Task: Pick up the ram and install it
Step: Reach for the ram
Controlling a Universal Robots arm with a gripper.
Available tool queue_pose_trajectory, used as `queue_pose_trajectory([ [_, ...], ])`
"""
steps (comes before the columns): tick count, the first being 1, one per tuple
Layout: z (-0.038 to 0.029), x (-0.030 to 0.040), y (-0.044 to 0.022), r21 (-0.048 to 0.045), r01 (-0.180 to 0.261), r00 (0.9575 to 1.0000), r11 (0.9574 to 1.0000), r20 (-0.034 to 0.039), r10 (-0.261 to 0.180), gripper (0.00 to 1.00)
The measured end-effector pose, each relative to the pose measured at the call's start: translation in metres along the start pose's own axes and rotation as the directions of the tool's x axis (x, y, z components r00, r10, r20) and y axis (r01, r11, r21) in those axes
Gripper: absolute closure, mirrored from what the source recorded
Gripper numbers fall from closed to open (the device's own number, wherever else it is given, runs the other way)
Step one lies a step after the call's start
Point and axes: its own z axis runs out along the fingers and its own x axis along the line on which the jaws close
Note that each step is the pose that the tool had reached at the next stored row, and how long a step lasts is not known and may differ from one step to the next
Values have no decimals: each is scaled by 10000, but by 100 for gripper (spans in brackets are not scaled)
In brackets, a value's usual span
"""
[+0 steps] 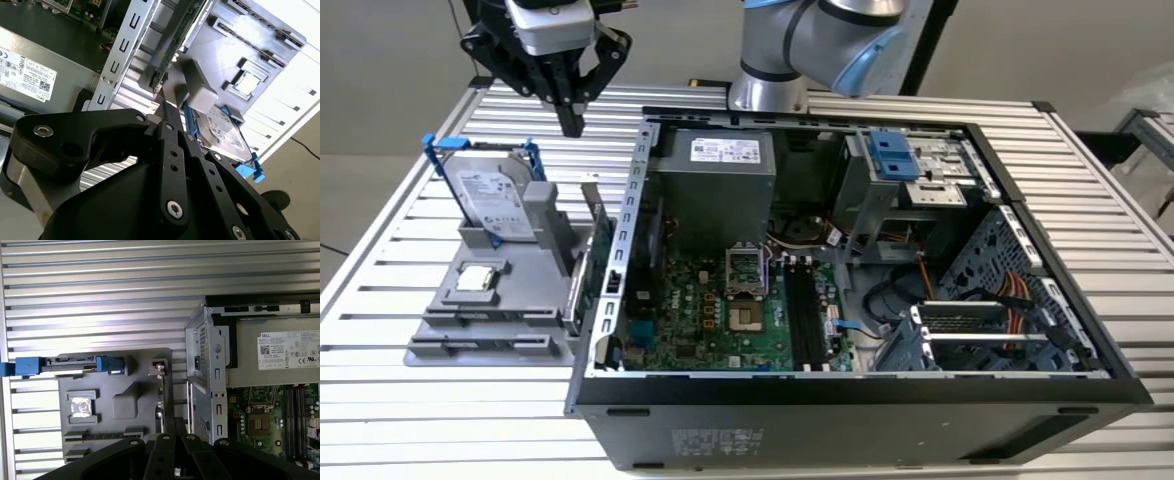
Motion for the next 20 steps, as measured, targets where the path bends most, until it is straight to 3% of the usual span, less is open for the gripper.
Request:
queue_pose_trajectory([
  [7, -1, 14, -1, 0, -2, 10000, 10000, 0, 2, 100],
  [12, -2, 97, -7, -1, 0, 10000, 10000, 1, 0, 100],
  [20, -3, 171, -12, -1, 0, 10000, 10000, 1, 0, 100],
])
